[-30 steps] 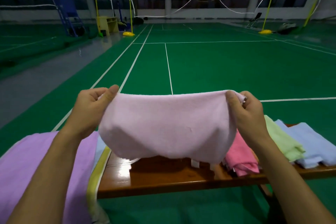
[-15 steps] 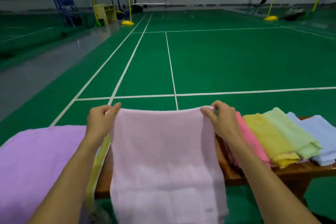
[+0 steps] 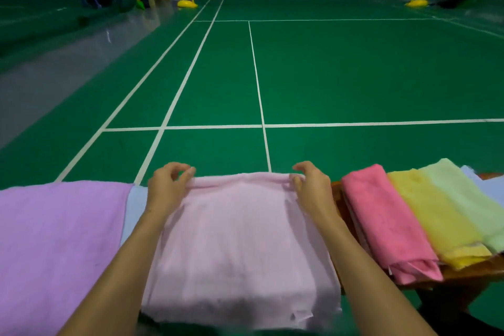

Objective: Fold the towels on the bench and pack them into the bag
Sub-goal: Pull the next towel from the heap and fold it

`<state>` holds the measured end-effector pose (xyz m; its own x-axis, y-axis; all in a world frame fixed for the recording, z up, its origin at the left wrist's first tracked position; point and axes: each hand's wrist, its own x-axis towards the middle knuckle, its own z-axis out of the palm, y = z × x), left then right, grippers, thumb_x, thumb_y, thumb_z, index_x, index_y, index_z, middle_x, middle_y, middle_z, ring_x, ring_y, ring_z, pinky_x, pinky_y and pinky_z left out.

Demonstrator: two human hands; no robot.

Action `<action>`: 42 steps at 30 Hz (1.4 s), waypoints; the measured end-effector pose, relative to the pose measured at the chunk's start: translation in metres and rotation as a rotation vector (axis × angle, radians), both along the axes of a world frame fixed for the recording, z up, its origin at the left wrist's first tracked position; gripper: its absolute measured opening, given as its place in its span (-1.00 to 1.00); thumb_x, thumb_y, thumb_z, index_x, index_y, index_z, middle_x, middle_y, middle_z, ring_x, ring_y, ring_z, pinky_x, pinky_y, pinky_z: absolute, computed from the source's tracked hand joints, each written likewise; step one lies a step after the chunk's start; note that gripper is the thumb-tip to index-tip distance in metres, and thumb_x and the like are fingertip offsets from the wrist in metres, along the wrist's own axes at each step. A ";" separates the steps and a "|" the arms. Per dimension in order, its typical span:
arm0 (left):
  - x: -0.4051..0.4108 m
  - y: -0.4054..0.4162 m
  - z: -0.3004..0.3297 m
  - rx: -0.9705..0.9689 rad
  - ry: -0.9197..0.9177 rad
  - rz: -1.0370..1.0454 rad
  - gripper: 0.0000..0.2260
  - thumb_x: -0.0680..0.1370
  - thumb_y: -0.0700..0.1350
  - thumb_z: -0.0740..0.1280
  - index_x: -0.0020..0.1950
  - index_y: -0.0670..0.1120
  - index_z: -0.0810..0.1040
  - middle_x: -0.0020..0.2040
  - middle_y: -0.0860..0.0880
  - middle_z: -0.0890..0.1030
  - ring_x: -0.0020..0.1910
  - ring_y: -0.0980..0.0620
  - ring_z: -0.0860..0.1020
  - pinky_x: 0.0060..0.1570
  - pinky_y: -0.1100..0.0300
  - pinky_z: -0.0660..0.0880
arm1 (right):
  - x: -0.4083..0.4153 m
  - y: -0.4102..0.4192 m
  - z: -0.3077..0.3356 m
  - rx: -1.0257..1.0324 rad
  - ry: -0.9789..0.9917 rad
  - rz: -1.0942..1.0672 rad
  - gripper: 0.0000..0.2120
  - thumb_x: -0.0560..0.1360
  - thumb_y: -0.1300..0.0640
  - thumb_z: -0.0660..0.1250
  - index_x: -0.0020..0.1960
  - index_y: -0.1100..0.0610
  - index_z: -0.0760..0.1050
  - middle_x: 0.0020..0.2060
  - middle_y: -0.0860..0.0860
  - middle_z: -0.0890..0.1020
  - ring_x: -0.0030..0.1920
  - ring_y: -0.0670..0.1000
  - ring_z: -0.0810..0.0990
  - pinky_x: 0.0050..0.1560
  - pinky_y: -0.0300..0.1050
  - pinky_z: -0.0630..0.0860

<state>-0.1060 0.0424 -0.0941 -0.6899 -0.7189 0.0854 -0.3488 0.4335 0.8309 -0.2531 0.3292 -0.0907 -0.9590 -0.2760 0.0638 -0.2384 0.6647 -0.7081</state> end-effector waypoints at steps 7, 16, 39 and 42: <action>0.019 0.016 0.002 -0.188 -0.161 -0.197 -0.70 0.61 -0.16 0.48 0.34 0.01 0.64 0.47 -0.05 0.54 0.49 -0.07 0.46 0.38 0.18 0.33 | 0.016 0.027 0.003 0.251 0.008 0.055 -0.61 0.63 0.13 0.37 0.43 0.14 0.45 0.31 0.16 0.51 0.27 0.21 0.54 0.20 0.04 0.47; 0.058 0.062 -0.004 -0.321 -0.238 -0.493 -0.80 0.56 0.14 0.48 0.17 0.21 0.63 0.27 0.20 0.62 0.29 0.13 0.55 0.32 0.13 0.47 | 0.075 0.079 -0.010 0.378 -0.142 0.032 -0.65 0.51 -0.19 0.44 -0.01 0.09 0.48 -0.18 -0.04 0.63 -0.22 0.03 0.63 -0.16 -0.04 0.60; 0.003 0.179 0.005 -0.302 -0.264 -0.946 -0.62 0.67 0.00 0.32 0.42 0.37 0.44 -0.04 0.25 0.66 -0.25 0.14 0.59 -0.15 0.24 0.53 | 0.099 0.096 0.012 0.011 -0.306 0.360 -0.75 0.56 0.12 0.44 0.14 -0.06 0.43 -0.08 -0.05 0.58 -0.09 0.01 0.59 -0.06 -0.07 0.58; -0.004 0.179 0.002 -0.262 -0.288 -1.017 -0.52 0.61 -0.06 0.30 0.42 0.44 0.43 -0.05 0.24 0.66 -0.25 0.15 0.59 -0.14 0.19 0.58 | 0.101 0.095 0.013 0.015 -0.242 0.409 -0.79 0.56 0.11 0.42 0.15 -0.02 0.47 0.00 0.10 0.63 -0.05 0.10 0.61 0.04 0.05 0.60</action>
